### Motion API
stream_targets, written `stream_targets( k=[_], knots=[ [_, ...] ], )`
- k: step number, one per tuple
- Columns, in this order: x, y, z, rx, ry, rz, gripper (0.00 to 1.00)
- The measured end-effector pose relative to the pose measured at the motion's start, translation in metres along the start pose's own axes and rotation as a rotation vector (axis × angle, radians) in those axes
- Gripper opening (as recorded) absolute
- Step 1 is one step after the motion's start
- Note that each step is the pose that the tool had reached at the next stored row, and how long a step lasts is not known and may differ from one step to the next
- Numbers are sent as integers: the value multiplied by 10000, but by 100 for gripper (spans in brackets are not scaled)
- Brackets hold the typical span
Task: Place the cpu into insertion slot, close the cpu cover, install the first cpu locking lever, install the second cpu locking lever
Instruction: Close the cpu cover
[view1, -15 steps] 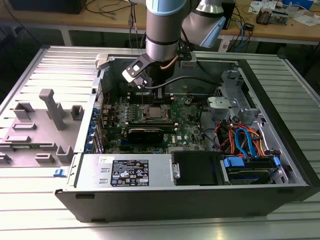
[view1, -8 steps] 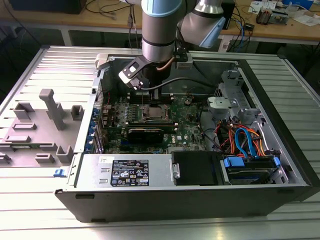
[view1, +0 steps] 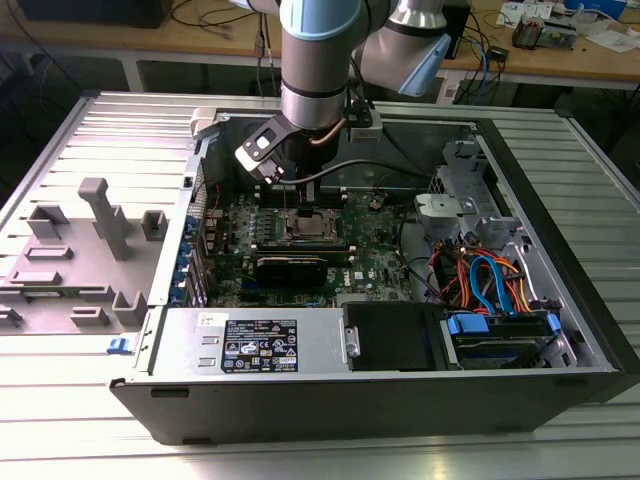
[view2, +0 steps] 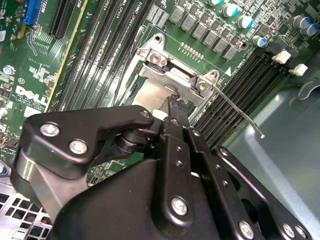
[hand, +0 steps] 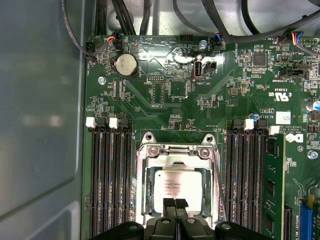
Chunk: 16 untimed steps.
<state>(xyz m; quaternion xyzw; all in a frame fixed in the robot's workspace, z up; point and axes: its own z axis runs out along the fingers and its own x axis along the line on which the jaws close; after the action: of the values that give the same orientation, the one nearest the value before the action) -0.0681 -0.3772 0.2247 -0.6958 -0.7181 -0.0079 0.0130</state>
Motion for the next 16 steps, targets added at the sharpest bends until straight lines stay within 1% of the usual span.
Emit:
stream_targets(
  k=[10,12,13,16],
  knots=[
    [0,0,2,0,-1,0,11],
    [2,-20,5,-13,5,1,11],
    [2,-57,14,-29,3,0,11],
    [1,-78,63,-33,0,-11,11]
  ],
)
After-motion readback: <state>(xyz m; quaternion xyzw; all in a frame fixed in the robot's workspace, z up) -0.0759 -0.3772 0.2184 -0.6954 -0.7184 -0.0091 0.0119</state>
